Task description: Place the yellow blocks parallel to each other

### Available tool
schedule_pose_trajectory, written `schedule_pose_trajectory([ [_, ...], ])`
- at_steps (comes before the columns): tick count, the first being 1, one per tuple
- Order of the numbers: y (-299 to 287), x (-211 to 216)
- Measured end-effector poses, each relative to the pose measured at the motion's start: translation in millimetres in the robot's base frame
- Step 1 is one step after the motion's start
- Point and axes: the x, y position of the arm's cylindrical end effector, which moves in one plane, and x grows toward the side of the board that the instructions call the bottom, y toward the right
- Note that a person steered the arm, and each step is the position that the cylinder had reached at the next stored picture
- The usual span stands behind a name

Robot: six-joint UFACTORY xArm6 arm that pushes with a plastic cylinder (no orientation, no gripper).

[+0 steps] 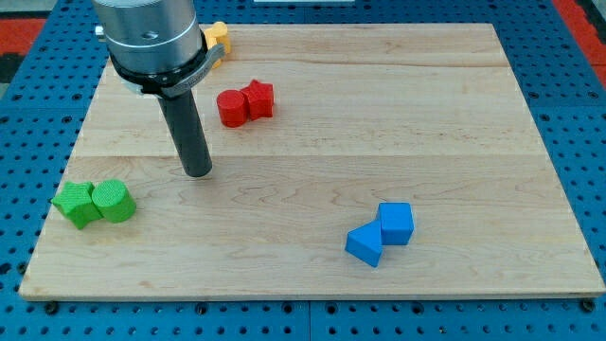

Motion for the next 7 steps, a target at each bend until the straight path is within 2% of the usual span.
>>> schedule_pose_trajectory([
  [3, 8, 0],
  [4, 73, -37],
  [5, 192, -71],
  [6, 216, -168],
  [7, 193, -232],
])
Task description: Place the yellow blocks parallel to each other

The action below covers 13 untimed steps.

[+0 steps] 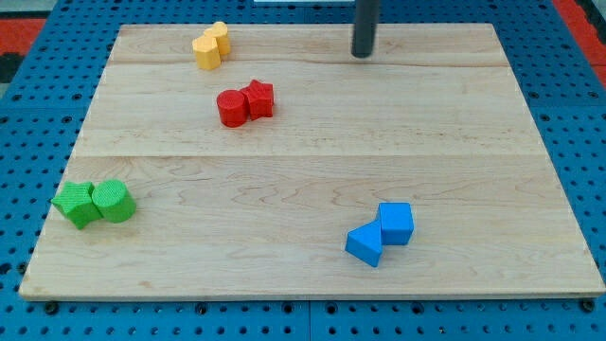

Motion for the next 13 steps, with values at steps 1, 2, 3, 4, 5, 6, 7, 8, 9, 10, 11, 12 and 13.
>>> schedule_pose_trajectory([
  [1, -6, -5],
  [2, 4, -5],
  [3, -20, -16],
  [4, -77, -37],
  [5, -108, -19],
  [6, -150, -9],
  [7, -194, -16],
  [8, -202, -36],
  [9, -232, -36],
  [10, -258, -6],
  [11, -253, 17],
  [12, -204, 22],
  [13, -109, 13],
])
